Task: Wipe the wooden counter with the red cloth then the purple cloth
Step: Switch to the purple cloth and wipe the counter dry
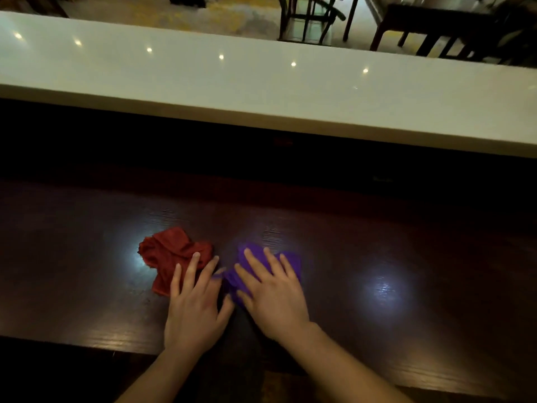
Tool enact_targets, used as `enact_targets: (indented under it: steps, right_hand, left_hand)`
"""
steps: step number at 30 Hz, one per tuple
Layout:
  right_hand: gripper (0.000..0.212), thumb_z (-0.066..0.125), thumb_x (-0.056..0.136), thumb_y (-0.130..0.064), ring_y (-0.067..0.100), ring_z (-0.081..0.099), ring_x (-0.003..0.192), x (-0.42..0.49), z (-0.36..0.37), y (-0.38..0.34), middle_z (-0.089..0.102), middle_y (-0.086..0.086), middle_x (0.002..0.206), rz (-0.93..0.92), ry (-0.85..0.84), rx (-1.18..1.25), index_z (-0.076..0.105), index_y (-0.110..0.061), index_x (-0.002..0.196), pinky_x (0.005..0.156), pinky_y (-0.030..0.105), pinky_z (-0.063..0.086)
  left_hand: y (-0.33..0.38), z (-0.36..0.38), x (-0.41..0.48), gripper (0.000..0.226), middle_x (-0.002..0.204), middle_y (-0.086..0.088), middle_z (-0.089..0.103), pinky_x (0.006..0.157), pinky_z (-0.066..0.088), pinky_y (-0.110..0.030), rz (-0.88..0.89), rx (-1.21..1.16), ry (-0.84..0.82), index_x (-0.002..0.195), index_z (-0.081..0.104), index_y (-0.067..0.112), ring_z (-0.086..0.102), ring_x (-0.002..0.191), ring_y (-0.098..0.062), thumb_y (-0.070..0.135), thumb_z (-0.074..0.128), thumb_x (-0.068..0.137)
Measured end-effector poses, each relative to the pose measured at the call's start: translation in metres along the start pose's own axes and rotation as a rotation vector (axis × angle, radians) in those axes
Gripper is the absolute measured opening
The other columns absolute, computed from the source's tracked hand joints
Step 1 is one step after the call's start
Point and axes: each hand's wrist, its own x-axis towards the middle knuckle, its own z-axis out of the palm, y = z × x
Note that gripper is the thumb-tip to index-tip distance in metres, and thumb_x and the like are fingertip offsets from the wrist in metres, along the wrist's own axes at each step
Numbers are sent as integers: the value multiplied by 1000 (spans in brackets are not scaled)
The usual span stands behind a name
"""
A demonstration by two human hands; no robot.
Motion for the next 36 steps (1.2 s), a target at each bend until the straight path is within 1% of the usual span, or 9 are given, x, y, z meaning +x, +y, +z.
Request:
enact_targets:
  steps: [4,7,11,18,24,27,30,33,36]
  right_hand:
    - [54,34,90,-56,25,35,140,-34,-9,56,31,-8,156,62,-27,-65,42,-36,141,116,48,23]
    - [56,30,94,-58,25,27,144,-20,-21,99,23,-11,159,243,-47,-99,36,-37,145,118,47,15]
    - [54,34,95,-56,29,23,144,-2,-20,88,24,-9,159,421,32,-36,38,-35,144,118,47,11]
    - [53,40,90,-54,28,37,137,-104,2,81,35,-11,154,151,36,-44,41,-35,140,114,47,22]
    - [54,30,96,-57,28,19,146,-54,-20,149,24,-9,159,477,34,-56,36,-35,145,118,48,13]
    - [55,31,96,-56,30,12,147,-28,-23,142,16,-8,161,581,48,-14,31,-34,147,118,48,8]
    - [54,33,95,-57,34,19,145,-56,-10,99,25,-7,159,411,88,-31,37,-35,144,117,50,15]
    - [55,37,92,-58,33,25,142,-108,6,74,28,-9,157,185,61,-9,37,-36,142,115,50,18]
    - [54,36,92,-58,29,30,141,-114,5,111,30,-11,156,181,66,-49,38,-36,142,116,48,20]
  left_hand:
    - [3,-3,0,55,149,-1,48,120,12,-57,-7,18,-27,133,56,25,19,150,-27,48,46,85]
    - [6,-5,0,56,149,-2,48,120,10,-57,-4,33,-34,135,55,23,18,150,-29,48,44,86]
    - [8,-6,0,58,148,-6,49,119,11,-59,14,69,-31,135,56,18,20,149,-34,49,41,88]
    - [17,-9,1,61,143,-16,53,117,10,-65,55,177,-26,131,59,8,25,146,-41,46,38,89]
    - [63,-5,23,61,143,-20,52,116,21,-62,104,69,-65,135,57,13,34,142,-42,48,38,88]
    - [92,4,36,66,152,-19,41,118,15,-61,33,6,-124,142,49,21,26,146,-38,54,29,88]
    - [102,14,41,69,158,-19,30,119,5,-62,-59,-19,-158,147,40,27,15,150,-34,59,23,88]
    - [102,21,39,65,156,-20,32,118,12,-64,-46,26,-137,147,40,26,18,149,-35,57,27,90]
    - [101,25,38,63,156,-19,32,117,14,-64,-63,29,-116,147,38,29,17,149,-34,56,29,91]
